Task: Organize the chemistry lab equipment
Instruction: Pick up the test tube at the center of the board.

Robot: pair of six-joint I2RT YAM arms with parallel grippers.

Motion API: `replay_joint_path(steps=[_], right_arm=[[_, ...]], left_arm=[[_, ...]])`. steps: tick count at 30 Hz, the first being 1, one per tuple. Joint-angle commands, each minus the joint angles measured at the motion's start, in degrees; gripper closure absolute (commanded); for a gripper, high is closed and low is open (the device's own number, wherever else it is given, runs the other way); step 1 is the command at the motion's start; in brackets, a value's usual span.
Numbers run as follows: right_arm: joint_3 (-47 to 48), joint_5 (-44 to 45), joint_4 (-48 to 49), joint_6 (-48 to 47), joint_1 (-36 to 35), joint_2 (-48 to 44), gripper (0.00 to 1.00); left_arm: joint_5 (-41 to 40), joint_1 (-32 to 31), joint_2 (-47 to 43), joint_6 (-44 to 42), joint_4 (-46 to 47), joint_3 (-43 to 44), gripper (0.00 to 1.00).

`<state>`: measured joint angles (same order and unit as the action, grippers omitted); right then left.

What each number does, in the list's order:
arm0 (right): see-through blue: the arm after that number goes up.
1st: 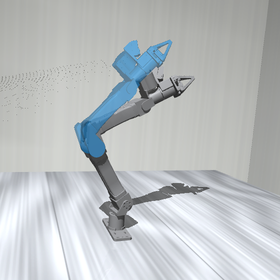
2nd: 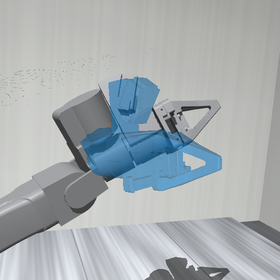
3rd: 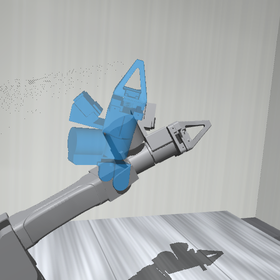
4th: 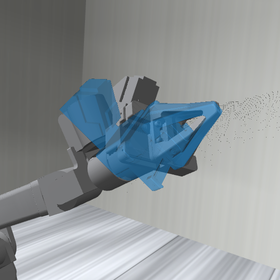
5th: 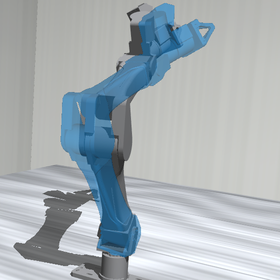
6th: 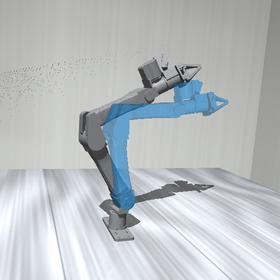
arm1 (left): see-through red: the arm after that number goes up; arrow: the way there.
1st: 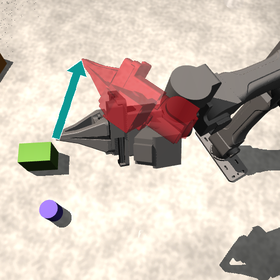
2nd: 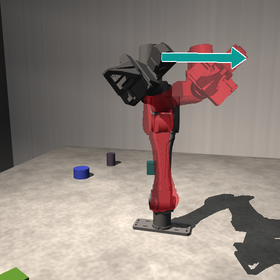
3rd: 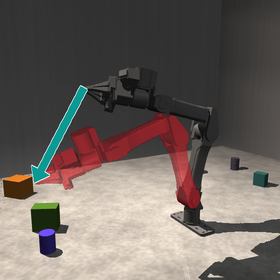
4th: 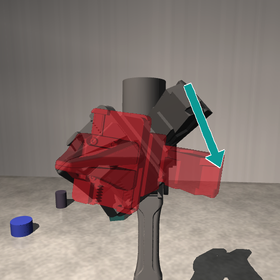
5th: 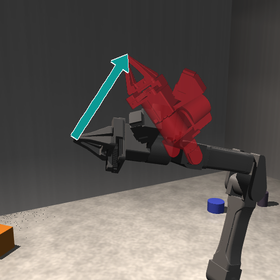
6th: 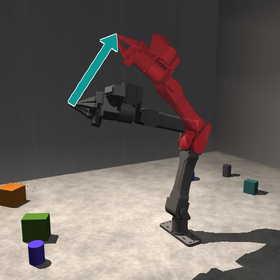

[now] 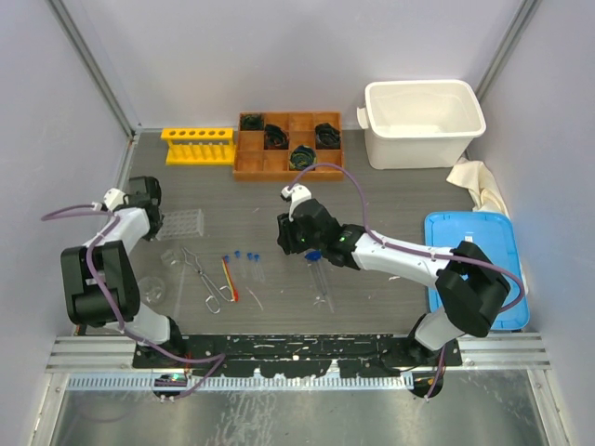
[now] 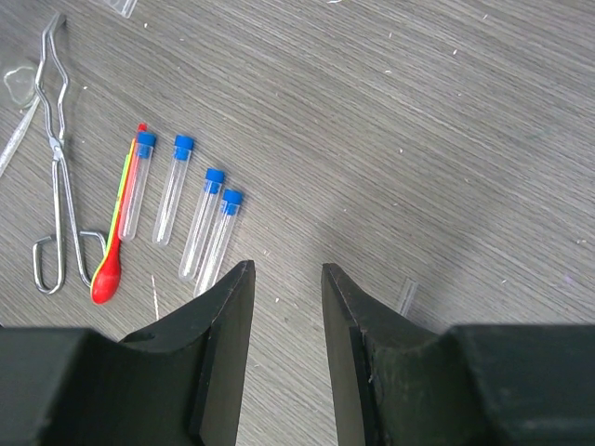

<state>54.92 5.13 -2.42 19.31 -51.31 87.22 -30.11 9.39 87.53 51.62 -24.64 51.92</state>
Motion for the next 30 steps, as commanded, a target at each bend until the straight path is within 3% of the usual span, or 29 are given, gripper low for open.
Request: replay_joint_path(steps=[1, 13, 15, 19, 23, 30], right_arm=[[-0.33, 0.99, 1.49, -0.81, -0.05, -1.75, 0.59], [-0.86, -0.06, 2.23, 0.55, -0.10, -1.13, 0.59], [-1.10, -0.20, 2.17, 0.99, -0.10, -1.16, 0.58], [-2.08, 0.20, 1.84, 1.87, -0.10, -2.05, 0.56], [-2.94, 0.50, 1.50, 2.35, -0.10, -2.98, 0.54], [-1.75, -3.92, -0.65, 3.41, -0.11, -1.38, 0.53]], left_arm=[[8.45, -0.13, 0.89, -0.98, 7.63, 0.08, 1.00], [26.16, -1.29, 2.48, -1.10, 18.36, -1.31, 0.97], [27.35, -1.35, 1.58, -0.76, 19.80, -1.74, 0.91], [24.80, -1.64, -3.72, -1.17, 21.29, -3.83, 0.69], [24.93, -1.80, -11.42, -2.26, 21.44, -5.86, 0.60], [46.07, -5.77, -24.82, -2.71, 25.39, -10.81, 0.59]])
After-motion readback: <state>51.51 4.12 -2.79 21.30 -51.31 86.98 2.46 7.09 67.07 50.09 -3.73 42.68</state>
